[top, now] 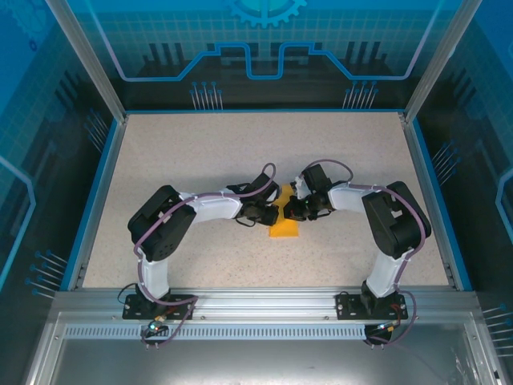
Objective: Fold a paper plane with a square sheet of paper (fold left side to right side)
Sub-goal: Fold the triangle a second time at the center of the table.
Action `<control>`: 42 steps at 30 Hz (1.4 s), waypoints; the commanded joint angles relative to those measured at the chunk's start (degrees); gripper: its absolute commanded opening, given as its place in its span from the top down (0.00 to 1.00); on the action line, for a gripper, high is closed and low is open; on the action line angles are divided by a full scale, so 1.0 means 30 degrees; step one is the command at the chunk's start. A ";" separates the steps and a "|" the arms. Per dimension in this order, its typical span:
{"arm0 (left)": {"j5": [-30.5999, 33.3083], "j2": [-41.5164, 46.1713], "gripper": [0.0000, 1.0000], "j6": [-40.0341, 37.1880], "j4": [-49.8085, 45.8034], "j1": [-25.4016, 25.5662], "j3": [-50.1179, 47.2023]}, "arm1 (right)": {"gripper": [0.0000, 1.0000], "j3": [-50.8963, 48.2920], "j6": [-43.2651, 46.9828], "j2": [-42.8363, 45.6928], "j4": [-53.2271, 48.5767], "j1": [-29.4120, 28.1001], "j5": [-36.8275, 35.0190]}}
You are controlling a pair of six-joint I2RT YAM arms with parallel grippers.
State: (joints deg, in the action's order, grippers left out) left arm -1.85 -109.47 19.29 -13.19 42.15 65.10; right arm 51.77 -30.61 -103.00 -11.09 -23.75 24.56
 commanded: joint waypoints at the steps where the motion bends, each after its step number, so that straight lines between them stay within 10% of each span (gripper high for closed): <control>1: 0.0109 -0.0073 0.81 -0.0386 -0.0618 -0.0088 0.0153 | 0.98 0.0030 0.0389 -0.0511 -0.1118 -0.0176 -0.0871; 11: 0.0291 0.3509 0.63 0.0092 -0.1495 -0.0116 -0.0835 | 0.98 -0.0073 0.0400 -0.0501 -0.1039 -0.0193 -0.0840; 22: -0.6607 0.4050 0.66 0.3268 0.2679 0.0056 -0.3289 | 0.98 -0.0176 0.0334 -0.0453 -0.0785 -0.0227 -0.0613; 42: -0.5987 0.1538 0.68 0.3590 0.2333 0.0175 -0.3578 | 0.98 0.0000 0.0506 -0.0473 -0.1034 -0.0264 -0.0627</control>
State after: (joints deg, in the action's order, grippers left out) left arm -20.56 -104.22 28.69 -5.48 42.28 55.55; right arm 51.77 -30.20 -103.00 -11.09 -23.88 24.43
